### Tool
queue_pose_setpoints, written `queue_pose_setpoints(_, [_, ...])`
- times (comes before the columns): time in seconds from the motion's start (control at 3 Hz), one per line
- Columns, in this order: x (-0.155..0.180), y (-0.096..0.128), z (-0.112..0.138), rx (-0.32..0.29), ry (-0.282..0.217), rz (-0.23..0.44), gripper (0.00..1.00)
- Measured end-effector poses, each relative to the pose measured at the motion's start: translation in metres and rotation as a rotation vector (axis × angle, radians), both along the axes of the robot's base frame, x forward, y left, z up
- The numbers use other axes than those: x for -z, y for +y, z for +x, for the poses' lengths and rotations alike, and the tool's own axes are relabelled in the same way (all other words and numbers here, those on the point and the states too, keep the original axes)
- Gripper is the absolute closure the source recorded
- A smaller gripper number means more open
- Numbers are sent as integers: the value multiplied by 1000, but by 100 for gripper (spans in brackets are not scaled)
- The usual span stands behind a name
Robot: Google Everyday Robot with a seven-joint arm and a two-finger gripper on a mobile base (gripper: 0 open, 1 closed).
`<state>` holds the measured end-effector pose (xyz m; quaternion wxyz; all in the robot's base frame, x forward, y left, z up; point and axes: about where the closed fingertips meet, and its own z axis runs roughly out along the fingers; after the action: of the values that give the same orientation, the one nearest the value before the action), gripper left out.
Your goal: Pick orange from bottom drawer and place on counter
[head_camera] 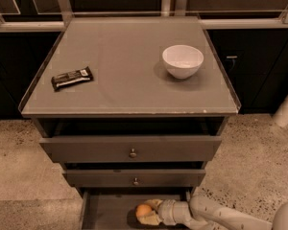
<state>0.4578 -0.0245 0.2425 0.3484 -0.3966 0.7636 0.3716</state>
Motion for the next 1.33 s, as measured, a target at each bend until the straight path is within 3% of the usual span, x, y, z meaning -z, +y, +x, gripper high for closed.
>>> queue_pose_setpoints(0.33, [-52, -32, -35, -38, 12, 29, 100])
queue_pose_setpoints(0.67, [-109, -78, -54, 18, -64, 98, 100])
queue_pose_setpoints(1.0, [-117, -81, -54, 11, -72, 100, 100])
queue_pose_setpoints(1.33, [-167, -86, -66, 13, -96, 92, 100])
